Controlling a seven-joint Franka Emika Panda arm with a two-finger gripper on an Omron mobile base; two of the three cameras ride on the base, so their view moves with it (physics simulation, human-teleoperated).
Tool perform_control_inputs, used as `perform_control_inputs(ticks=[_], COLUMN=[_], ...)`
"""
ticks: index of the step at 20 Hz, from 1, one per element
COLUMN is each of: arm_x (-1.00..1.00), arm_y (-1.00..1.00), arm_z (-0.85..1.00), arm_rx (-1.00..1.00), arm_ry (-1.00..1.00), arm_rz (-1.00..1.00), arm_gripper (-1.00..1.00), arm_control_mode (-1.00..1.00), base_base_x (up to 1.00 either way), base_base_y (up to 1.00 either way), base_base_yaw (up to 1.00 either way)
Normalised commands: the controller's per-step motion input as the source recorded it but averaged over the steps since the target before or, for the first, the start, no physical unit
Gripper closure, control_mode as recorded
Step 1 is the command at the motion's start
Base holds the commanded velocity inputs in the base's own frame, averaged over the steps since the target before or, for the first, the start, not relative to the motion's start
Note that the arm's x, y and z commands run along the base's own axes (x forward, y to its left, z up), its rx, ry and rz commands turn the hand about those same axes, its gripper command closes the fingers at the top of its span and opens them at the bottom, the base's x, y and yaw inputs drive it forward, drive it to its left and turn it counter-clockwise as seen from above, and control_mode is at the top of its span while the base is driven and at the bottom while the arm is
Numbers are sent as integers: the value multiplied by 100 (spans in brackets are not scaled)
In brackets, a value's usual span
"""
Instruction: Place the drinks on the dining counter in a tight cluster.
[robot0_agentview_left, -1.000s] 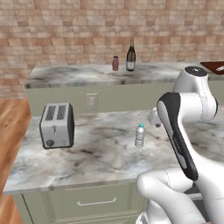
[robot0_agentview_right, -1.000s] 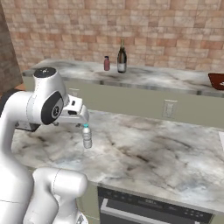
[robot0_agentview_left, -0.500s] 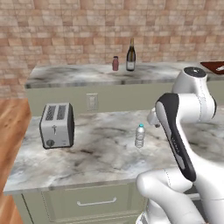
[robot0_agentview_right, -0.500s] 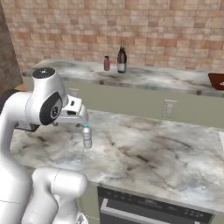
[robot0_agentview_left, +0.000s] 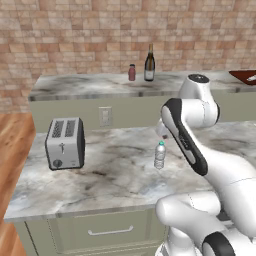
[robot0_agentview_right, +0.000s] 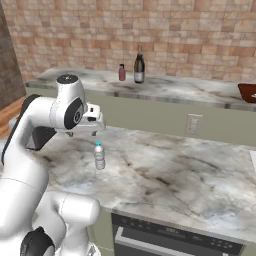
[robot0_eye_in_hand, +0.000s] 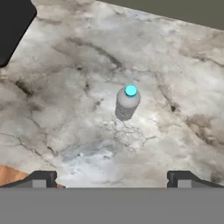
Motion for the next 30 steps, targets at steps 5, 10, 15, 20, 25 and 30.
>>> perform_control_inputs(ticks=[5, 10, 15, 20, 25, 30], arm_x=[67, 2, -26, -14, 0, 1], arm_y=[-12, -51, -59, -14, -6, -4], arm_z=[-17, -34, -55, -33, -3, -6], arm_rx=[3, 11, 14, 24, 16, 0], arm_ry=[1, 0, -17, -40, -31, -11], arm_rz=[18, 29, 30, 28, 24, 23], arm_gripper=[-100, -100, -100, -100, -100, -100], arm_control_mode=[-100, -100, -100, -100, -100, -100], base_base_x=[0, 0, 0, 0, 0, 0], base_base_y=[0, 0, 0, 0, 0, 0], base_base_yaw=[0, 0, 0, 0, 0, 0])
